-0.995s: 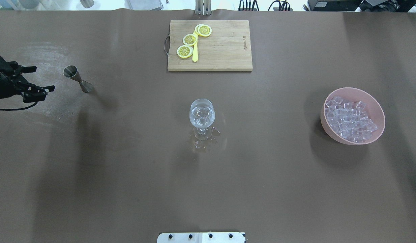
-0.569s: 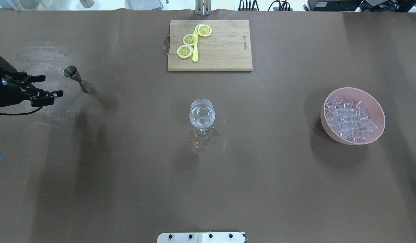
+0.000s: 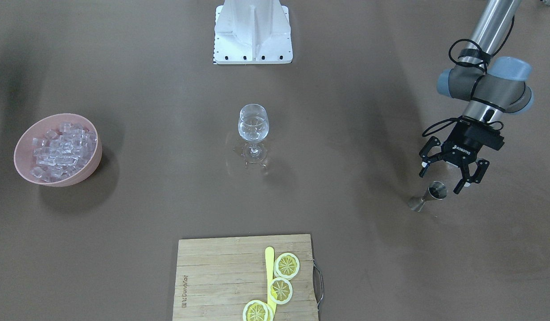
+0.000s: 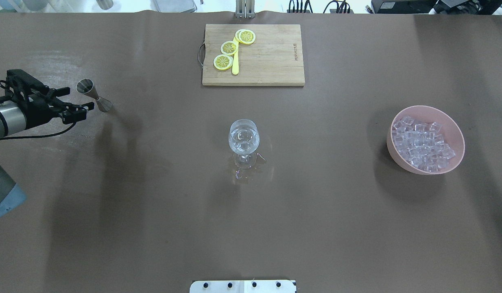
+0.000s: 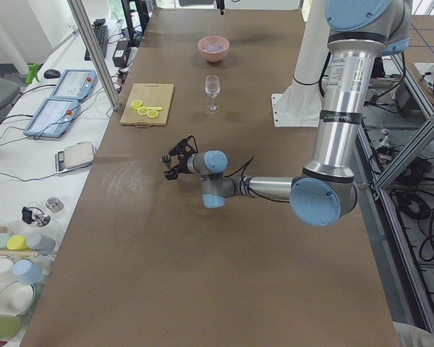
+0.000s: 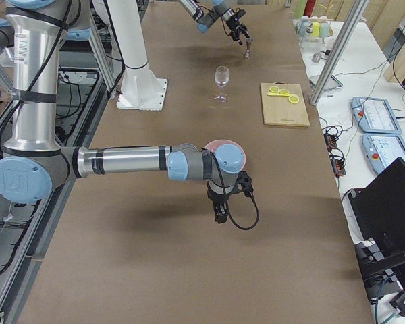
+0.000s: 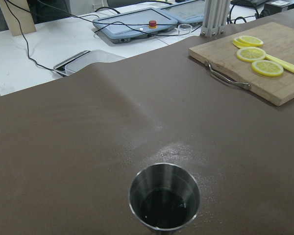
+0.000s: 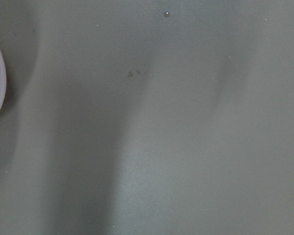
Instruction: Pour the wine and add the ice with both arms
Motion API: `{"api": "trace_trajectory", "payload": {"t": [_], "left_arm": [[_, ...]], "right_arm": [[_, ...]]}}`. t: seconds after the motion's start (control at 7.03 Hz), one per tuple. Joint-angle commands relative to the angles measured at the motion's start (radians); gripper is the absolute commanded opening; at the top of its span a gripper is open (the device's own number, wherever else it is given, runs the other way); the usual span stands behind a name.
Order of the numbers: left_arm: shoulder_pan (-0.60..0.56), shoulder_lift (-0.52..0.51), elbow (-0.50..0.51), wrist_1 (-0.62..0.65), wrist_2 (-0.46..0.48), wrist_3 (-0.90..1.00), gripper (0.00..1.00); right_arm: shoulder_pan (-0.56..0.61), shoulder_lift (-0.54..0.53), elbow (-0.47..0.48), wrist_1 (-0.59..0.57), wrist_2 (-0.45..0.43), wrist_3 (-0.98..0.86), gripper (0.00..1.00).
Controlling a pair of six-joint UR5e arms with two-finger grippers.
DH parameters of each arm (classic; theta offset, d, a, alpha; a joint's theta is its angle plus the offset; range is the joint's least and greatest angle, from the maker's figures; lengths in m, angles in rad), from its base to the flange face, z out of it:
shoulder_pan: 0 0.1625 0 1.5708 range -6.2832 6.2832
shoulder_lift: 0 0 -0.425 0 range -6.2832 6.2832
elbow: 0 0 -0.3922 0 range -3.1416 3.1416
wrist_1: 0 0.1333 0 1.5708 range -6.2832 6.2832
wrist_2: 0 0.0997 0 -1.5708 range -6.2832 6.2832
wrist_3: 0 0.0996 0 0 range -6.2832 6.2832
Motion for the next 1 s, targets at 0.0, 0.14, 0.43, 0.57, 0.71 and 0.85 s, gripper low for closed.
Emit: {"api": "trace_trajectory", "payload": {"t": [0.0,0.14,0.43,0.57,0.71,0.85], "left_arm": [[0.040,-0.007,0.017,0.001,0.071,-0.003,0.98],[0.040,-0.022,0.016,0.005,0.095,-0.004,0.98],[0.049,-0.047,0.026,0.013,0.126,-0.001,0.98],[0.066,-0.065,0.087,0.003,0.128,0.003,0.98],[0.069,-0.085,0.099,0.002,0.129,-0.001,0.98],[0.076,-0.088,0.100,0.007,0.129,-0.001,0.98]], "right_arm": [[0.000,0.011,0.004,0.000,0.000,-0.001,1.00],[0.000,0.017,0.004,0.000,0.000,-0.001,1.00],[0.000,0.025,0.004,0.000,0.002,0.003,1.00],[0.000,0.030,0.001,-0.001,0.000,0.003,1.00],[0.000,0.031,-0.005,-0.001,0.002,0.005,1.00],[0.000,0.031,-0.001,-0.001,0.002,0.006,1.00]]}}
